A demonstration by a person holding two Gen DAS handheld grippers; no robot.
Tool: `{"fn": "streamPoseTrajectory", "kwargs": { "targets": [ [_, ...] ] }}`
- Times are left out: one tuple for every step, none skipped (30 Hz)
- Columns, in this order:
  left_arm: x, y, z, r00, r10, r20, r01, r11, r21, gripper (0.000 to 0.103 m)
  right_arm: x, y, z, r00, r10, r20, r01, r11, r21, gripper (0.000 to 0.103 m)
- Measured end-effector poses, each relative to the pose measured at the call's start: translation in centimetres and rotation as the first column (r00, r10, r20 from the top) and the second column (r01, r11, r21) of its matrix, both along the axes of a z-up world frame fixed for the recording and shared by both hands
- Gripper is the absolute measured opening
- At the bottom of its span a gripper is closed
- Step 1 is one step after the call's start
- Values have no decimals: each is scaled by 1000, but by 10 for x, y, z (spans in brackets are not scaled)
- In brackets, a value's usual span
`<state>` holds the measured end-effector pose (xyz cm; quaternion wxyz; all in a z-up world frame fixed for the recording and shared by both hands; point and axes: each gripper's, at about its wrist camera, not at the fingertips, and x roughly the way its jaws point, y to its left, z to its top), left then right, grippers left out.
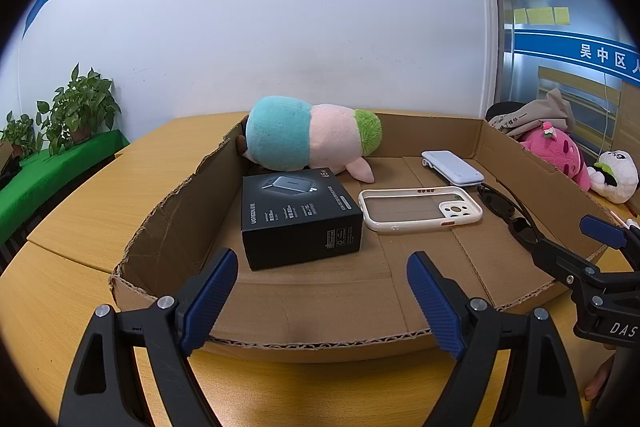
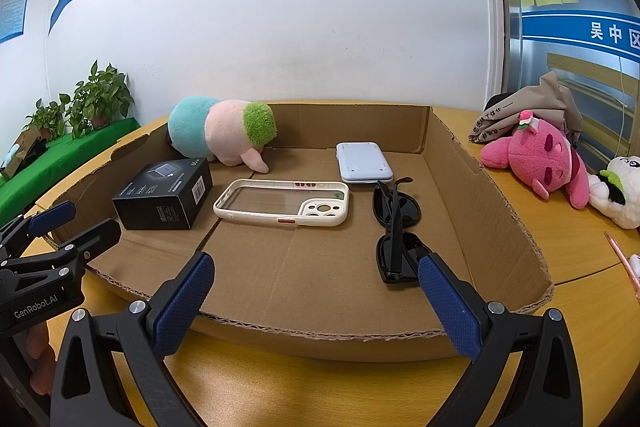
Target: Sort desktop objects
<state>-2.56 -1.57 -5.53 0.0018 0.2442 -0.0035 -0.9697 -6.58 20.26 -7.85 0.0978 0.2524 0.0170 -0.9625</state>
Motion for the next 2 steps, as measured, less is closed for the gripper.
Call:
{"fn": "streamPoseTrajectory", "kwargs": {
  "targets": [
    [0,0,0,1000,0,0,0,1000,0,87,0,0,0,1000,0,0,0,1000,0,103],
    [0,-1,0,1000,0,0,0,1000,0,87,0,0,0,1000,0,0,0,1000,0,103]
  ]
}}
